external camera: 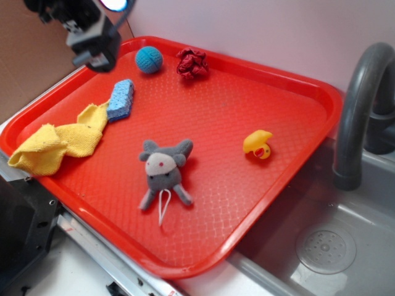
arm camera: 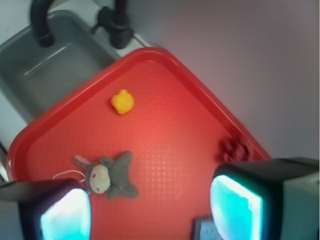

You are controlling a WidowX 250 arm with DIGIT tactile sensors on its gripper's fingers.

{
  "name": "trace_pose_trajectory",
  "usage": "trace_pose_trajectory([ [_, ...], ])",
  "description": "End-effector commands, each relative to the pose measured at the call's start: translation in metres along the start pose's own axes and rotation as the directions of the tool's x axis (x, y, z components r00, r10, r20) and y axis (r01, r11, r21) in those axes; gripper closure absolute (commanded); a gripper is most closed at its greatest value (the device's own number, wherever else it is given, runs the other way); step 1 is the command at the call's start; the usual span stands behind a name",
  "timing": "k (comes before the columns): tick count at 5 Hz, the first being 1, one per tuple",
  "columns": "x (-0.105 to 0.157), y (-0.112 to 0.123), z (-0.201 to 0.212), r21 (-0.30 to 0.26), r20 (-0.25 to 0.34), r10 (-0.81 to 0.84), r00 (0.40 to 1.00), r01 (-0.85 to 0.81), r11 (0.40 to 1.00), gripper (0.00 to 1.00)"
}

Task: Grab the yellow duck.

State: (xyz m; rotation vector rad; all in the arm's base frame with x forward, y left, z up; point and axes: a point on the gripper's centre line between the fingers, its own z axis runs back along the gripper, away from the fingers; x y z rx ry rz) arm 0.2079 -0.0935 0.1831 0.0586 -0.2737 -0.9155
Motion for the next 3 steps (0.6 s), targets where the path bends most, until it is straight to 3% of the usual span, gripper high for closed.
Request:
trace_pose_trajectory([
  [1,0.036,-0.004,-0.036,-0.049,0.03,-0.139,0.99,0.14,0.989,0.0],
  [3,0.054,0.005,-0.08,-0.084,-0.036,-0.204,0.978,0.2,0.976,0.0],
])
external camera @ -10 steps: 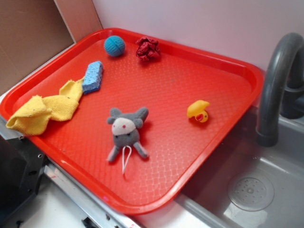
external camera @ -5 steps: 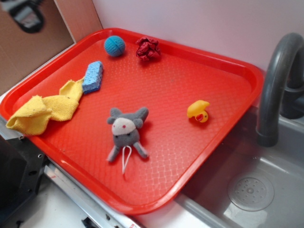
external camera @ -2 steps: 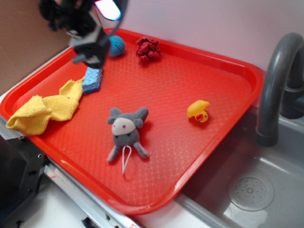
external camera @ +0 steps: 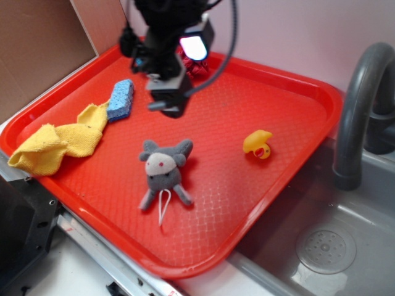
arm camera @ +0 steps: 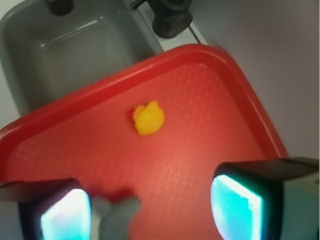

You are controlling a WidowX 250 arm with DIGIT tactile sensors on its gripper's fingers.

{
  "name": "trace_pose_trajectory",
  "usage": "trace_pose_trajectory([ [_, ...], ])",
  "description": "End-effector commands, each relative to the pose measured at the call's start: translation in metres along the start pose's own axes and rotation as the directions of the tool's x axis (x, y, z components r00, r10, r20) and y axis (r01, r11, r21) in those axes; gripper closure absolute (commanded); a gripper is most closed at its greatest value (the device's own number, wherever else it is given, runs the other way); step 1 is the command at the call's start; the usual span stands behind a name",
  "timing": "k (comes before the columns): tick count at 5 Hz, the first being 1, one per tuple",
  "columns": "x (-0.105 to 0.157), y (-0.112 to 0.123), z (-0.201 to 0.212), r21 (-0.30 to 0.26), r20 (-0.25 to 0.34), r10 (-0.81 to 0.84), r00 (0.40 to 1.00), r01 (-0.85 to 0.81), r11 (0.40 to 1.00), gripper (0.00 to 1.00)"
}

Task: Grab the yellow duck.

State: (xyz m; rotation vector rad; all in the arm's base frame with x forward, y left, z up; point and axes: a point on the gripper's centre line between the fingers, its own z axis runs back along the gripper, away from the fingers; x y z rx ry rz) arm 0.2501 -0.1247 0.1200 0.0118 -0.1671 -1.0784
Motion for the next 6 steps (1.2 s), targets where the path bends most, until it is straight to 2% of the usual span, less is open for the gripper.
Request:
trace_pose_trajectory([
  [1,0.029,0.009,-0.025,-0.024,0.025,-0.114,0.993,0.115,0.993,0.0],
  [2,0.033,0.01,-0.038,-0.061,0.065,-0.185,0.981,0.189,0.98,0.0],
  [3,0.042,0.008,-0.056,-0.106,0.03,-0.214,0.976,0.215,0.971,0.0],
  [6,0.049,-0.013,-0.085,-0.147,-0.059,-0.275,0.96,0.264,0.953,0.0],
])
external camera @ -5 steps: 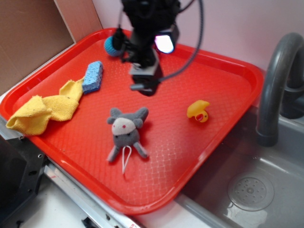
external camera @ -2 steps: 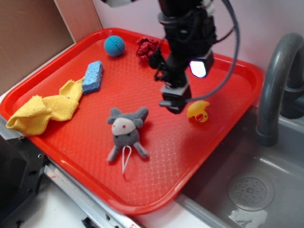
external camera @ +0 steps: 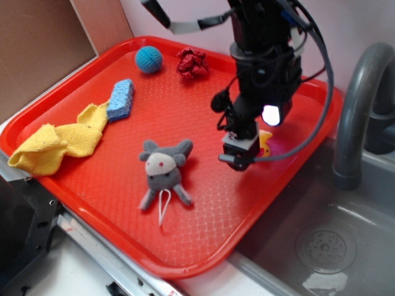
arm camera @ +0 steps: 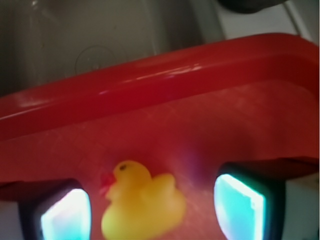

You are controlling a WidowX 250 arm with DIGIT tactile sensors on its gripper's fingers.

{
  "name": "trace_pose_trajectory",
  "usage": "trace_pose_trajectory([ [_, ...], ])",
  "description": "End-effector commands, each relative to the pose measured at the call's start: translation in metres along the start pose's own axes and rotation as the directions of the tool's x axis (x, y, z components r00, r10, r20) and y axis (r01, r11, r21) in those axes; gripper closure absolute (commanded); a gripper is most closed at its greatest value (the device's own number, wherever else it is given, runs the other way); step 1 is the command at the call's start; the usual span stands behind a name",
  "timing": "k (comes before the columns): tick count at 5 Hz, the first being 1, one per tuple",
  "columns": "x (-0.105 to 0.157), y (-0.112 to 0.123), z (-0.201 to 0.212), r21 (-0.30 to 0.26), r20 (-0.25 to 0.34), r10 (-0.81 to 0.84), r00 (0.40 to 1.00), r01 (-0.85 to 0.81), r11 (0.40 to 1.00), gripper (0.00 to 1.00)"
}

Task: Grab the yellow duck.

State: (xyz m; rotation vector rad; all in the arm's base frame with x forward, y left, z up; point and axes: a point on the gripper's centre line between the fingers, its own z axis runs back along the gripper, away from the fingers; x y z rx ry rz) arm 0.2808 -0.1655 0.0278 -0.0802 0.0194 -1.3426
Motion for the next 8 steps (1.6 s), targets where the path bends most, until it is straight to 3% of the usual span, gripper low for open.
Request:
trace_pose_trajectory([
  [1,0.013,-0.013,0.008,0.046,-0.017,0.005,1.0,-0.005,0.999,0.53],
  [2,0.013,-0.014,0.008,0.05,-0.048,0.021,0.999,-0.018,0.999,1.0],
  [3,0.011,-0.015,0.006,0.047,-0.061,0.025,0.998,-0.023,0.999,1.0],
  [4,-0.012,-0.009,0.041,0.081,-0.074,0.208,0.975,-0.202,0.976,1.0],
  [5,-0.038,-0.014,0.091,0.132,-0.053,0.446,0.894,-0.436,0.89,1.0],
  [6,-0.063,-0.031,0.133,0.139,0.001,0.651,0.759,-0.645,0.751,1.0],
  [8,-0.097,-0.085,0.181,0.061,0.088,0.912,0.401,-0.916,0.397,1.0],
])
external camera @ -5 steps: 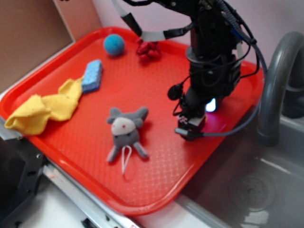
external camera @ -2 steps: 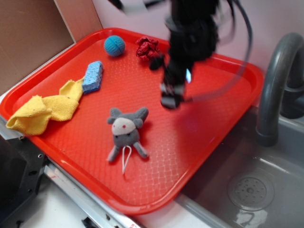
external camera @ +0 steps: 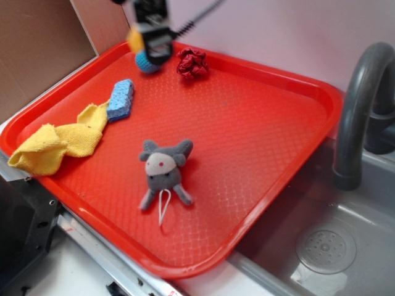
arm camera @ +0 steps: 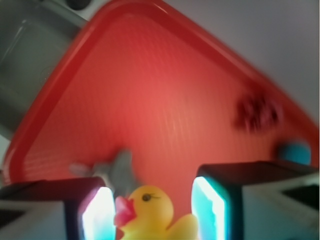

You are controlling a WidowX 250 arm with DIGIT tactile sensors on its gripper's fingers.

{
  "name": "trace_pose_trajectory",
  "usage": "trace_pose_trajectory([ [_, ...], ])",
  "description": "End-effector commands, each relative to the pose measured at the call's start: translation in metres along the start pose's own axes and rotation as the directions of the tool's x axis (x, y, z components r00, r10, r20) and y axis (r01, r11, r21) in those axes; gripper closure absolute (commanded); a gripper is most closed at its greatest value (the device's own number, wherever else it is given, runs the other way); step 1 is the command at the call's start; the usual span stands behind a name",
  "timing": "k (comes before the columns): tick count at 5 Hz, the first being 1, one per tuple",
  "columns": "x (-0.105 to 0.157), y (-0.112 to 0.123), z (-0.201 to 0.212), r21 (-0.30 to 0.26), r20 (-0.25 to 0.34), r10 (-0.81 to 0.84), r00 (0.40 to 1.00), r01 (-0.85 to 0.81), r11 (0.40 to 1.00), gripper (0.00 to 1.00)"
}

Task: Grab the yellow duck.

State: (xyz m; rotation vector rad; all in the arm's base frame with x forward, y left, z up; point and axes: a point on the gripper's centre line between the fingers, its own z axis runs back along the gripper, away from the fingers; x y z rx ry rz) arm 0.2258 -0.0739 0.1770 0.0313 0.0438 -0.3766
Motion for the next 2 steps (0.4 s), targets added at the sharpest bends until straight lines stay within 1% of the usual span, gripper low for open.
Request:
trace_pose_trajectory([
  [1,-0.0527,-0.0251,0.0455,-0.008,0.044,0.306,0.951,-0.306,0.952,1.0],
  [2,-0.0523,-0.0197,0.0417,0.014,-0.035,0.258,0.965,-0.258,0.966,1.0],
])
